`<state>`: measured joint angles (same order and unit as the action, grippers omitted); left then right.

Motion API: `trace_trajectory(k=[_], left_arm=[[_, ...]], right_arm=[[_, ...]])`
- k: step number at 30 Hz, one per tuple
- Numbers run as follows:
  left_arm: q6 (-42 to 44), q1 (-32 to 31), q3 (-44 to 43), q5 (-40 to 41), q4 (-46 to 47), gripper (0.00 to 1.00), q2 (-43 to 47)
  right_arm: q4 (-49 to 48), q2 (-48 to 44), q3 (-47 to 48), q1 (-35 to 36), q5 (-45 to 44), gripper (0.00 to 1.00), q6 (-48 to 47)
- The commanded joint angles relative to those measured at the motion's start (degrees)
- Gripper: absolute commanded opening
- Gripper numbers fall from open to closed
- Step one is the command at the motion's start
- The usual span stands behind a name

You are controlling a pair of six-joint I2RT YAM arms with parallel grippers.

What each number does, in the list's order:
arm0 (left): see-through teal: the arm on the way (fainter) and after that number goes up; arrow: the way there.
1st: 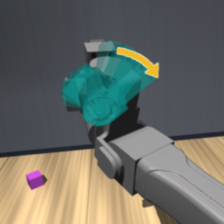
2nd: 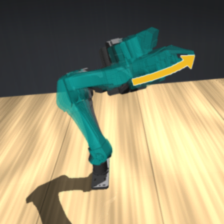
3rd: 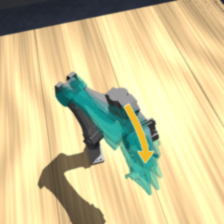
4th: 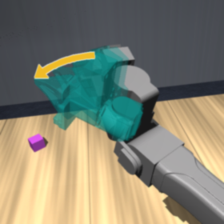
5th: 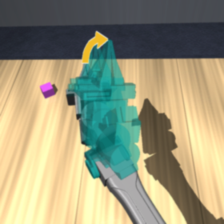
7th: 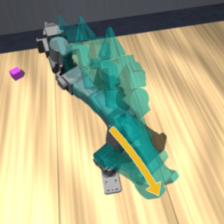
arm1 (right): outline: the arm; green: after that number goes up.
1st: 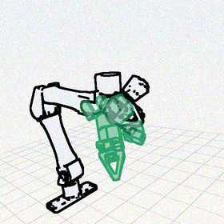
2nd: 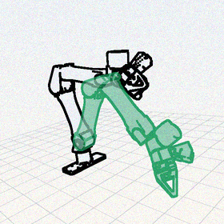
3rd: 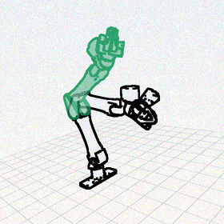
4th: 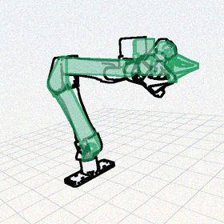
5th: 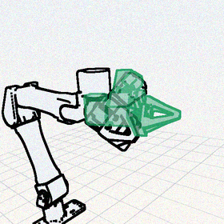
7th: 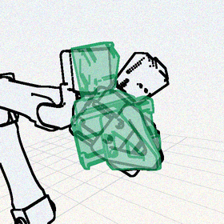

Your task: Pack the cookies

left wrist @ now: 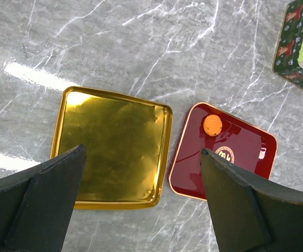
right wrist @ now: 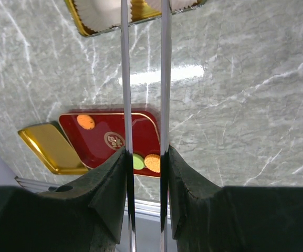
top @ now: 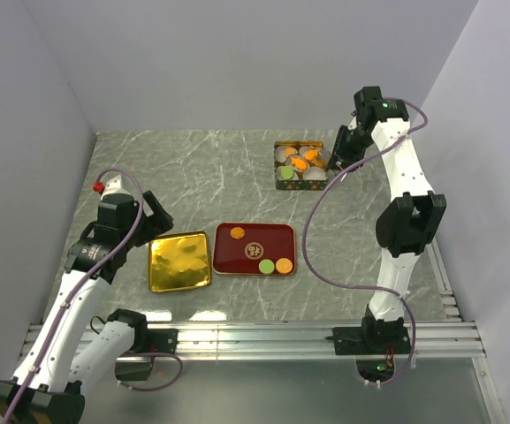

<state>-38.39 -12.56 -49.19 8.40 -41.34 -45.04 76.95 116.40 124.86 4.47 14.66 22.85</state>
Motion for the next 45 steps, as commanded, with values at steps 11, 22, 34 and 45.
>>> trace_trajectory(k=[11,22,34,45], left_arm=[[0.4,0.1,-0.6,-1.0,1.3,0.96,-1.0],[0.4,0.1,-0.6,-1.2,1.3,0.95,-1.6],[0.5,0.1,-0.6,-1.5,1.4,0.95,-1.9],[1.0,0.1,-0.4,-2.3,1.6,0.95,-2.0]], right_arm=[[-0.9,3.9,-0.5,-0.1,1.1,0.35,-0.4],[-1.1,5.8,0.9,-0.1,1.3,0.41,-0.4],[-0.9,6.0,3.1,0.0,0.6,0.46,-0.4],[-0.5,3.8,5.1,-0.4,-2.6,0.5,-0.4]])
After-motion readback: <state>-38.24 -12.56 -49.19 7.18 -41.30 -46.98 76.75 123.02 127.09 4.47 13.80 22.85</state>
